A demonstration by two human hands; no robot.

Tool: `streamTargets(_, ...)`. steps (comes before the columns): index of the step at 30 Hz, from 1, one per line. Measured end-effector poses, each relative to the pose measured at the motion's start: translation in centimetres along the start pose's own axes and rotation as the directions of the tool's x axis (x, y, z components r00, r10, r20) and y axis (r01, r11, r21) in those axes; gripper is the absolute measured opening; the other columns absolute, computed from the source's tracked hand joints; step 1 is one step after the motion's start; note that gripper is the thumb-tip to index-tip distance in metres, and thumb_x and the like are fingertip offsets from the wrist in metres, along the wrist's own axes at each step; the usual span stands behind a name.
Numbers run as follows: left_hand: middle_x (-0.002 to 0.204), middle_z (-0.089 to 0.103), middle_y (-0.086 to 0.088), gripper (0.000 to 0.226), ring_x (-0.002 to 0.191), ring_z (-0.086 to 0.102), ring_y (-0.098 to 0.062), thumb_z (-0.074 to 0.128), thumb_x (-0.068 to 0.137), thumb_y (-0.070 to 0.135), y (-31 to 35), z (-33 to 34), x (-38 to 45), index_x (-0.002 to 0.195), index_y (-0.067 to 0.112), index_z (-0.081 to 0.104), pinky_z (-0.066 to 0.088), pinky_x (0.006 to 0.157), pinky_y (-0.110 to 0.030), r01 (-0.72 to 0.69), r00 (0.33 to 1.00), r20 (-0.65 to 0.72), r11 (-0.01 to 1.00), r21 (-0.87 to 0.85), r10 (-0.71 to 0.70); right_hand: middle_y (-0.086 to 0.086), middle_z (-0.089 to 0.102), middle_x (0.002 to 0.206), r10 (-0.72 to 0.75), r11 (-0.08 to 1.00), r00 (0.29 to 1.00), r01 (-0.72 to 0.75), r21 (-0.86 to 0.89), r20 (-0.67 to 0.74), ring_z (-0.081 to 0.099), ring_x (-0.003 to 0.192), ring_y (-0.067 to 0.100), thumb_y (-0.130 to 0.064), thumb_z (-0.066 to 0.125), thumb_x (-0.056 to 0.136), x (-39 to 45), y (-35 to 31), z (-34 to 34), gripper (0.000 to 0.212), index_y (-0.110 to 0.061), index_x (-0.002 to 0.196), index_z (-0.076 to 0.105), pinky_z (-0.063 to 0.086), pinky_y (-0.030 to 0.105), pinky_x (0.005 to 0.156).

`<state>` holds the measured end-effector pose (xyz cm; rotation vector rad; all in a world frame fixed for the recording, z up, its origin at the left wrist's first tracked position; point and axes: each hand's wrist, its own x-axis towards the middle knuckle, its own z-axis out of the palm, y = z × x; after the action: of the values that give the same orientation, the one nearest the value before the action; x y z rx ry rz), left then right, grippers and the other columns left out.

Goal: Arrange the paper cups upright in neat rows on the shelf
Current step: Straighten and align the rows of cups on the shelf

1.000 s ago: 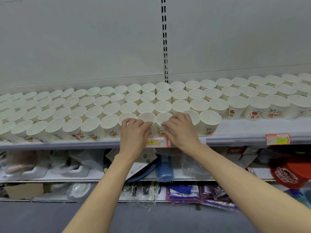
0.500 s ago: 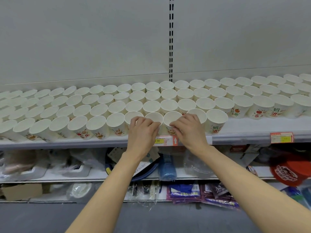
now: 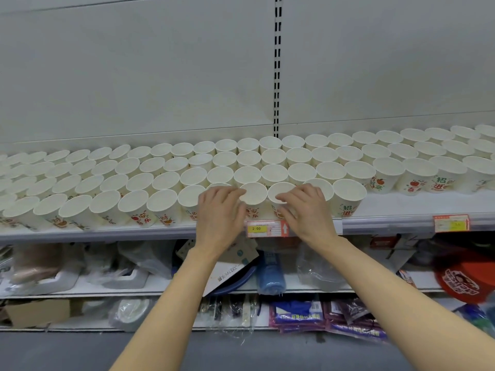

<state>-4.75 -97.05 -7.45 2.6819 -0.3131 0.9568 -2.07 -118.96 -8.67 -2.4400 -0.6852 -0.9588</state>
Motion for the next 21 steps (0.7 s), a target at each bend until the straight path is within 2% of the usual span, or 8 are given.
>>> streamTargets(2, 0.113, 0.067, 0.005, 0.032, 0.104, 0.054, -0.022, 0.065, 0.080, 0.015, -1.5, -0.7, -0.3, 0.111, 0.020, 0.069, 0.036, 0.090, -0.036, 0.045, 0.999, -0.018, 0.999, 0.026, -0.045, -0.002, 0.067, 0.092, -0.035, 0.999, 0.999, 0.036, 0.011, -0.036, 0.049, 0.093, 0.024, -0.025, 0.066, 0.083, 0.4, -0.5, -0.1, 0.019, -0.016, 0.099, 0.070, 0.034, 0.034, 0.077)
streamTargets(4, 0.110, 0.068, 0.005, 0.035, 0.102, 0.056, -0.024, 0.070, 0.076, 0.012, -2.6, -1.1, -0.3, 0.110, 0.021, 0.070, 0.032, 0.092, -0.036, 0.070, 0.997, 0.007, 0.993, 0.097, -0.071, -0.001, 0.067, 0.095, -0.087, 0.996, 0.995, 0.088, 0.022, -0.039, 0.047, 0.096, 0.024, -0.020, 0.070, 0.079, 0.9, -1.2, 0.2, 0.021, -0.014, 0.100, 0.070, 0.036, 0.035, 0.078)
streamTargets(8, 0.098, 0.072, 0.007, 0.022, 0.099, 0.060, -0.021, 0.075, 0.081, 0.027, -3.3, -0.8, -0.2, 0.103, 0.025, 0.073, 0.029, 0.097, -0.037, 0.079, 0.991, 0.091, 0.982, 0.169, -0.095, -0.002, 0.067, 0.095, -0.123, 0.992, 0.992, 0.124, -0.022, 0.036, 0.046, 0.097, 0.024, -0.019, 0.076, 0.073, 1.5, -2.9, 1.7, 0.026, -0.016, 0.098, 0.070, 0.037, 0.038, 0.080)
streamTargets(12, 0.088, 0.071, 0.009, 0.007, 0.094, 0.060, -0.018, 0.069, 0.087, 0.033, -3.2, -0.3, 0.1, 0.091, 0.028, 0.074, 0.024, 0.100, -0.037, 0.106, 0.984, 0.126, 0.982, 0.155, -0.126, -0.003, 0.067, 0.090, -0.093, 0.995, 0.994, 0.095, -0.033, 0.054, 0.047, 0.096, 0.023, -0.021, 0.075, 0.074, 2.0, -3.7, 3.1, 0.019, -0.018, 0.091, 0.070, 0.031, 0.036, 0.082)
streamTargets(15, 0.085, 0.071, 0.011, 0.009, 0.092, 0.060, -0.016, 0.066, 0.090, 0.034, -3.1, -0.1, 0.0, 0.091, 0.028, 0.072, 0.024, 0.099, -0.035, 0.153, 0.978, 0.128, 0.983, 0.102, -0.166, -0.004, 0.066, 0.081, -0.091, 0.995, 0.994, 0.093, -0.036, 0.059, 0.046, 0.094, 0.022, -0.022, 0.072, 0.075, 2.2, -3.9, 3.6, 0.007, -0.018, 0.081, 0.070, 0.030, 0.035, 0.082)
streamTargets(21, 0.084, 0.070, 0.012, 0.010, 0.092, 0.059, -0.013, 0.065, 0.090, 0.035, -3.4, 0.1, -0.2, 0.092, 0.029, 0.073, 0.021, 0.099, -0.033, 0.147, 0.981, 0.117, 0.986, 0.074, -0.155, -0.006, 0.065, 0.079, -0.026, 1.000, 0.998, 0.027, -0.015, 0.052, 0.051, 0.092, 0.022, -0.024, 0.071, 0.076, 2.1, -4.0, 3.5, 0.006, -0.018, 0.077, 0.069, 0.031, 0.034, 0.084)
